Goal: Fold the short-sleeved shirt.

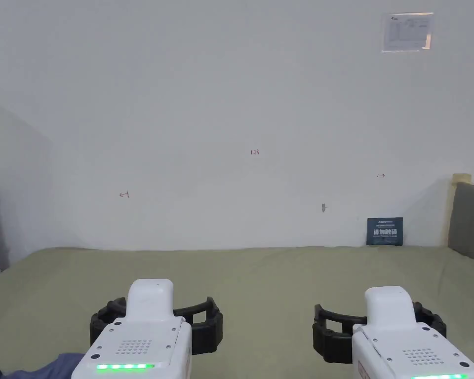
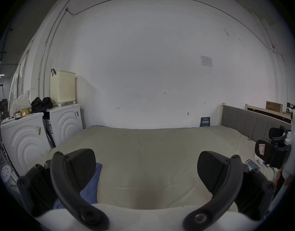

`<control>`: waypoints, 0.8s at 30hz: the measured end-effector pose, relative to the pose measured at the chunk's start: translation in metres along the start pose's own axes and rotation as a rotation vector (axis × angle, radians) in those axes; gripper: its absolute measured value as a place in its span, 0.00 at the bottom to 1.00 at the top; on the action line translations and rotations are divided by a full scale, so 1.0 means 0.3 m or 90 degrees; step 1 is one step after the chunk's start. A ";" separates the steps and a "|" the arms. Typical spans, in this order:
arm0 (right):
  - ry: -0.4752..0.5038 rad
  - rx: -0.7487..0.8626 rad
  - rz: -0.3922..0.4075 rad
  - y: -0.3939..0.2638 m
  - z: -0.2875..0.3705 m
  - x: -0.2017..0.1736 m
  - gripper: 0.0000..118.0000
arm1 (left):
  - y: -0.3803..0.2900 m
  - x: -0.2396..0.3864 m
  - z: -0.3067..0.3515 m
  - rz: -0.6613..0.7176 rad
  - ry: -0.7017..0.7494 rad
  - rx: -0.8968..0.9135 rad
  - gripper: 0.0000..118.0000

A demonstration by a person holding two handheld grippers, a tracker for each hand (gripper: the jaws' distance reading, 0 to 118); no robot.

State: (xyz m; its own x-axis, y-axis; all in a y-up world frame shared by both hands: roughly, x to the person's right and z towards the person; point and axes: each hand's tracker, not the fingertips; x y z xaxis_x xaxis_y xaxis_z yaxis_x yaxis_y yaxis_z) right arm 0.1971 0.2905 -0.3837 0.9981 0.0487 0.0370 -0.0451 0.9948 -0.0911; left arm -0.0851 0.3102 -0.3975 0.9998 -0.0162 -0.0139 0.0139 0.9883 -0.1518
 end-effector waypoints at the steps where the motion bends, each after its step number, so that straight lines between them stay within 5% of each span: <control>1: 0.001 0.001 0.001 -0.001 0.000 -0.001 1.00 | -0.001 0.000 -0.001 0.000 0.000 -0.002 1.00; 12: -0.001 -0.017 -0.011 0.008 -0.004 0.000 1.00 | 0.002 -0.008 0.000 -0.013 0.013 -0.001 1.00; 14: 0.000 -0.023 -0.006 0.011 -0.001 -0.004 1.00 | 0.001 -0.006 0.006 -0.021 0.007 -0.001 0.82; 15: -0.011 -0.025 0.005 0.009 0.002 -0.013 0.95 | -0.002 -0.003 0.009 -0.024 0.012 0.003 0.58; 16: -0.016 -0.016 0.020 0.008 0.008 -0.022 0.78 | -0.005 0.001 0.009 -0.024 0.024 0.010 0.14; 17: -0.034 -0.003 0.033 0.007 0.012 -0.026 0.27 | -0.007 0.005 0.005 -0.021 0.026 0.007 0.00; 18: -0.063 0.003 0.045 0.003 0.008 -0.028 0.01 | -0.007 -0.001 0.009 -0.010 0.029 0.014 0.00; 24: -0.051 0.012 0.031 0.006 0.017 -0.018 0.01 | -0.009 -0.002 0.006 -0.036 0.024 0.003 0.00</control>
State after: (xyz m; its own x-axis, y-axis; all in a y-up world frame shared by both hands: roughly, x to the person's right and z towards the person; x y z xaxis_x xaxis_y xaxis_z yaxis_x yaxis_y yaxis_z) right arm 0.1914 0.2925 -0.3791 0.9882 0.1038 0.1124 -0.0957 0.9925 -0.0757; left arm -0.0857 0.3079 -0.3952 0.9961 -0.0772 -0.0434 0.0700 0.9864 -0.1487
